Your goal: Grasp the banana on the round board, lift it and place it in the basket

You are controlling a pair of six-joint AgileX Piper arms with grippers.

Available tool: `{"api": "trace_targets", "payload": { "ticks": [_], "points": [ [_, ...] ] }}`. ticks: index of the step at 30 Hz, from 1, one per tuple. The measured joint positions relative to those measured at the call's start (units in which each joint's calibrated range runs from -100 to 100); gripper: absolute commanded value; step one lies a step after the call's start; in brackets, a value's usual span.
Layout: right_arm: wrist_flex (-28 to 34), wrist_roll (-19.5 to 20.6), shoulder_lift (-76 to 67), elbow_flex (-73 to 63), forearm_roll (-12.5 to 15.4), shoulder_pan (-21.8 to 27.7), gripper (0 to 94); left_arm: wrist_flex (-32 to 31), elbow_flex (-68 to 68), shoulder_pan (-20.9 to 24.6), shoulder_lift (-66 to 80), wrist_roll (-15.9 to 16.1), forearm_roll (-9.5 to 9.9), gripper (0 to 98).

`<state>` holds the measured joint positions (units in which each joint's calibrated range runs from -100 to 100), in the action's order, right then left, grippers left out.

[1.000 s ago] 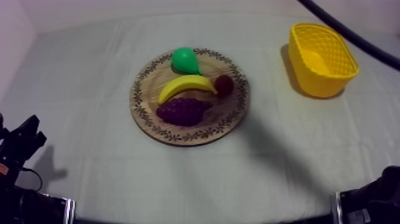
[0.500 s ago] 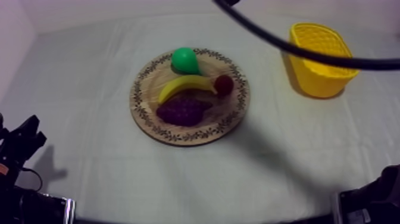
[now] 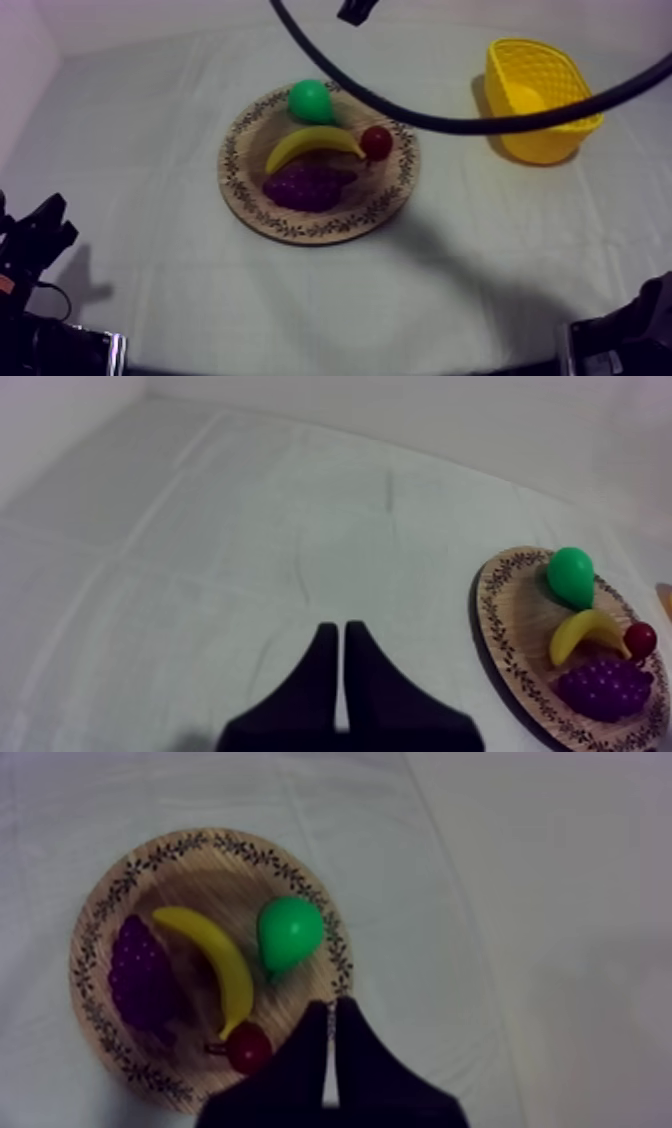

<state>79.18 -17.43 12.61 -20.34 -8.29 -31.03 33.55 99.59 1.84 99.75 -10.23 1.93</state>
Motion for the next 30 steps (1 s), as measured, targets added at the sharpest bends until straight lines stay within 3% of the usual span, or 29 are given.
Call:
{"api": "trace_targets", "payload": {
  "ticks": [8, 14, 25, 27, 30],
  "points": [
    [7.2, 0.4, 3.4, -3.5, -0.2, -0.8, 0.7, 0.0, 0.0, 0.0, 0.0, 0.0, 0.00, 0.0],
    [8.0, 2.5, 4.9, -4.9, -1.3, -1.3, 0.7, 0.0, 0.0, 0.0, 0.0, 0.0, 0.00, 0.0],
    [10.1, 2.6, 5.9, -6.1, -2.5, -1.8, 2.4, 0.0, 0.0, 0.0, 0.0, 0.0, 0.00, 0.0],
    [9.8, 2.6, 6.1, -6.2, -2.7, -1.8, 8.3, 0.0, 0.0, 0.0, 0.0, 0.0, 0.00, 0.0],
    [9.8, 2.6, 6.2, -6.4, -2.8, -1.8, 27.5, 0.0, 0.0, 0.0, 0.0, 0.0, 0.00, 0.0]
  ]
}}
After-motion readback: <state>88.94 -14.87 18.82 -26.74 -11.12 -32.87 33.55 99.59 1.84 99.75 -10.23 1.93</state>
